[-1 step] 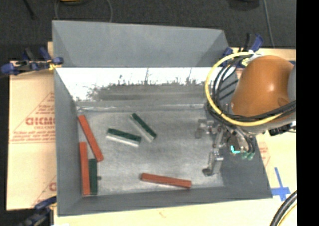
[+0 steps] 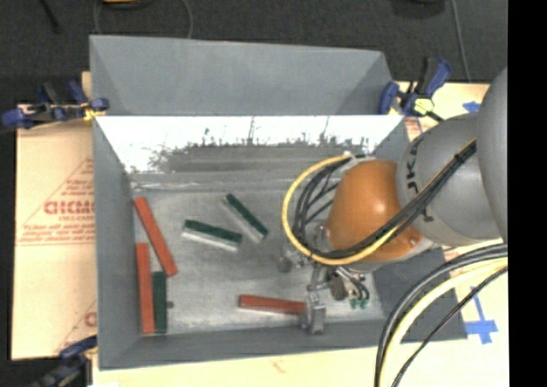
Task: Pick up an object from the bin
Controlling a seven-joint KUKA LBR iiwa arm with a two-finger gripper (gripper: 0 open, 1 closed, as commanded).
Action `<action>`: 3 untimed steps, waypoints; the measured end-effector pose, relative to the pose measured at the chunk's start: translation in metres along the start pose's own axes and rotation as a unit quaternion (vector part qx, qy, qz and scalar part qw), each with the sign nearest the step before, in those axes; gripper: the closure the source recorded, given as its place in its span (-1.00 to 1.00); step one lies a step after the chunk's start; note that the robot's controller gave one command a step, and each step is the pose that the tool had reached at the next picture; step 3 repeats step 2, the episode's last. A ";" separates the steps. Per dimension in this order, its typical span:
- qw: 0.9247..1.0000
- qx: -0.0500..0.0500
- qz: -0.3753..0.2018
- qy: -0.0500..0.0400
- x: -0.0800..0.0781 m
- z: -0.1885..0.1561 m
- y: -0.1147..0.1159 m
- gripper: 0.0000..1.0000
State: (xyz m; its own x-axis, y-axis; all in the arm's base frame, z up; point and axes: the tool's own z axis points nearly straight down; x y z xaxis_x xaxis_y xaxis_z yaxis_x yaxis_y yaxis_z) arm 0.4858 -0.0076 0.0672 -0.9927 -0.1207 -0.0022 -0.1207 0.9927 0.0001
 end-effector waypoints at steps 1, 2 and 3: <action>1.000 0.001 -0.001 -0.002 -0.001 -0.004 -0.001 1.00; 0.957 0.002 -0.289 -0.002 -0.012 -0.137 -0.040 1.00; 0.957 0.002 -0.289 -0.002 -0.012 -0.137 -0.040 1.00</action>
Offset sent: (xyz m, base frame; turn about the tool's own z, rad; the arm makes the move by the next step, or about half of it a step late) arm 0.0000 0.0000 0.0000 0.0000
